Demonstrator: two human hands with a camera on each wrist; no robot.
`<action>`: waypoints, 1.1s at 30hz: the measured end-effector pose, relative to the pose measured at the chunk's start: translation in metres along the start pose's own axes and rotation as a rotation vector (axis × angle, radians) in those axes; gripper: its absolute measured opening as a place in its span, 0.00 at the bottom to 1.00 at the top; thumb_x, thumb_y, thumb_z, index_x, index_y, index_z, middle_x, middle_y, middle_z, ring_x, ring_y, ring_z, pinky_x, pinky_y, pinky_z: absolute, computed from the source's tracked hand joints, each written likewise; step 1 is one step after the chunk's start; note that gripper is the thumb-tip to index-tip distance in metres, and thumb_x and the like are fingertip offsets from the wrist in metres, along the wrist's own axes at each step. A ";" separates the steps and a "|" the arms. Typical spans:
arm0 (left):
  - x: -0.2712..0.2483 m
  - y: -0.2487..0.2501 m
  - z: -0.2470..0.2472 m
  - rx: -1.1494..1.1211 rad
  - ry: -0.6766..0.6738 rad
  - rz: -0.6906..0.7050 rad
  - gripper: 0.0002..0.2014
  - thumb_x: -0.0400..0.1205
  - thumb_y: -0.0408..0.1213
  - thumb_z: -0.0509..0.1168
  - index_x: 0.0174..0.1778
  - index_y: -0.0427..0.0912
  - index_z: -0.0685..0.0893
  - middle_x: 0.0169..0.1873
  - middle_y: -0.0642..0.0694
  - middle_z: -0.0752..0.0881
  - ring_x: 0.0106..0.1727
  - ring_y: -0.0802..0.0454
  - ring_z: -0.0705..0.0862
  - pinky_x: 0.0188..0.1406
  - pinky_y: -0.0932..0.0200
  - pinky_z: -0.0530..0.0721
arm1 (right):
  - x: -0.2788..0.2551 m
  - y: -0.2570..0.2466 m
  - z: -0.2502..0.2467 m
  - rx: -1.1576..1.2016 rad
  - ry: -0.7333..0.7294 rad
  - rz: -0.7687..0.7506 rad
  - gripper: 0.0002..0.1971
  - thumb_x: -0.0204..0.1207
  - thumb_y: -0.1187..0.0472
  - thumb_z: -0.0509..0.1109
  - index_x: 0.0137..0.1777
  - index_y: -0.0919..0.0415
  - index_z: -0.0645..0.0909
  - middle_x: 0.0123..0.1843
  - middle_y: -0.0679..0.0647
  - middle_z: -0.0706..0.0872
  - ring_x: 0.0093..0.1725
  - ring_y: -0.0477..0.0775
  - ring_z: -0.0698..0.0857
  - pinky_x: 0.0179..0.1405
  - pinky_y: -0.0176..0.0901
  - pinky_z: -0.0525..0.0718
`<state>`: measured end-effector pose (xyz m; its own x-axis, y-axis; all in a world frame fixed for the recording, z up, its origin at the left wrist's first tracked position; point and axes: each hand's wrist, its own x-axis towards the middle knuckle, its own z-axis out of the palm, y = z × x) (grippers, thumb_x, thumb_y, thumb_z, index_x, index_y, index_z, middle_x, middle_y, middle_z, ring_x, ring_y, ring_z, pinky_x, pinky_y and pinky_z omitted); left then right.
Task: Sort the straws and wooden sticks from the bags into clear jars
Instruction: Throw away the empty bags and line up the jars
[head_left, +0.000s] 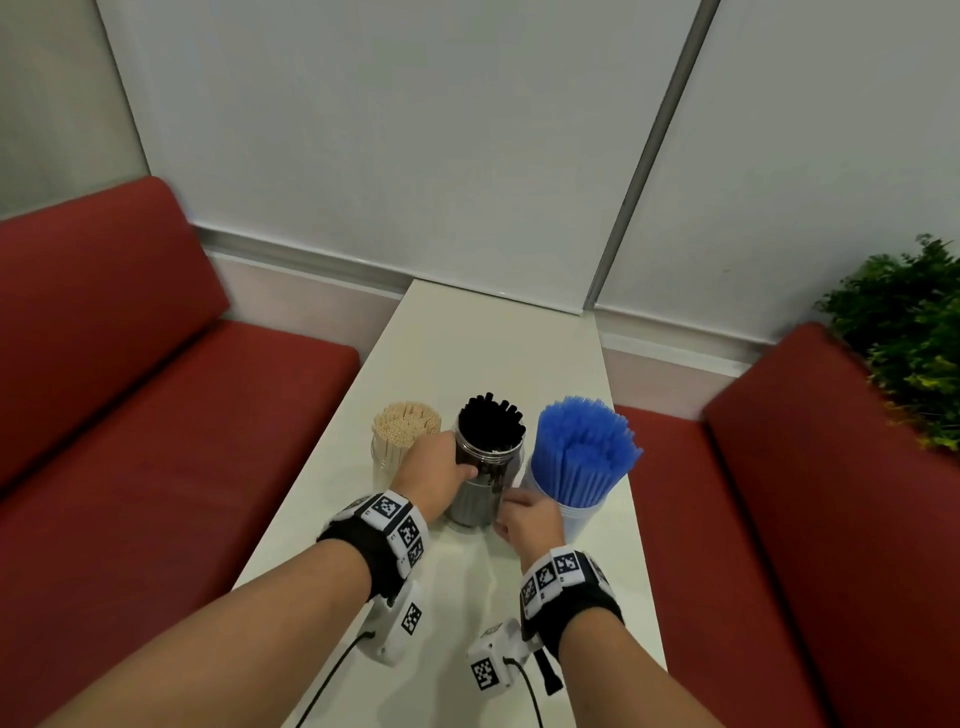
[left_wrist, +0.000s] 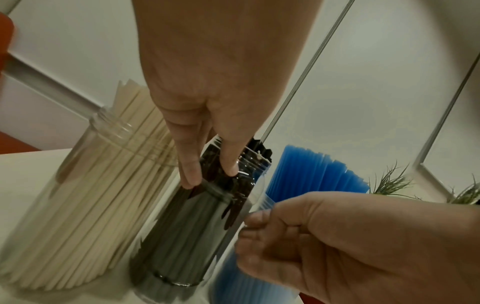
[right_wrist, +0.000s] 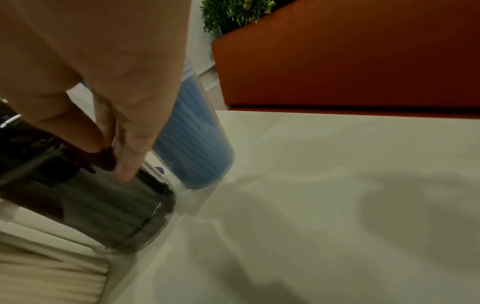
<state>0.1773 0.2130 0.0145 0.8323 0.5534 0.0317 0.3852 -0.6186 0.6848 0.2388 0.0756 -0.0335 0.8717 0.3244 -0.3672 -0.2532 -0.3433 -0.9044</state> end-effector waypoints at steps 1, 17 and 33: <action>-0.003 -0.002 -0.002 0.026 0.033 0.015 0.10 0.80 0.45 0.72 0.48 0.42 0.85 0.38 0.51 0.85 0.43 0.49 0.86 0.41 0.57 0.81 | 0.001 0.002 -0.003 -0.011 0.007 0.069 0.09 0.80 0.74 0.67 0.45 0.63 0.86 0.40 0.59 0.86 0.43 0.59 0.85 0.52 0.55 0.90; 0.016 -0.084 -0.026 -0.119 -0.041 -0.096 0.64 0.70 0.42 0.82 0.83 0.63 0.34 0.80 0.41 0.57 0.78 0.40 0.67 0.76 0.39 0.70 | 0.019 -0.015 -0.074 -0.113 0.153 -0.056 0.43 0.63 0.70 0.87 0.77 0.65 0.70 0.68 0.61 0.84 0.65 0.62 0.84 0.65 0.63 0.86; 0.027 0.096 0.029 -0.328 -0.150 0.224 0.33 0.89 0.55 0.52 0.87 0.45 0.52 0.86 0.48 0.56 0.86 0.53 0.54 0.84 0.53 0.55 | 0.036 -0.013 -0.087 0.051 -0.009 -0.502 0.69 0.45 0.53 0.95 0.82 0.35 0.54 0.73 0.40 0.77 0.71 0.38 0.80 0.69 0.49 0.84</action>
<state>0.2477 0.1525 0.0601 0.9391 0.3232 0.1167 0.0611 -0.4911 0.8690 0.3103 0.0148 -0.0163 0.8878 0.4459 0.1140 0.1759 -0.0997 -0.9794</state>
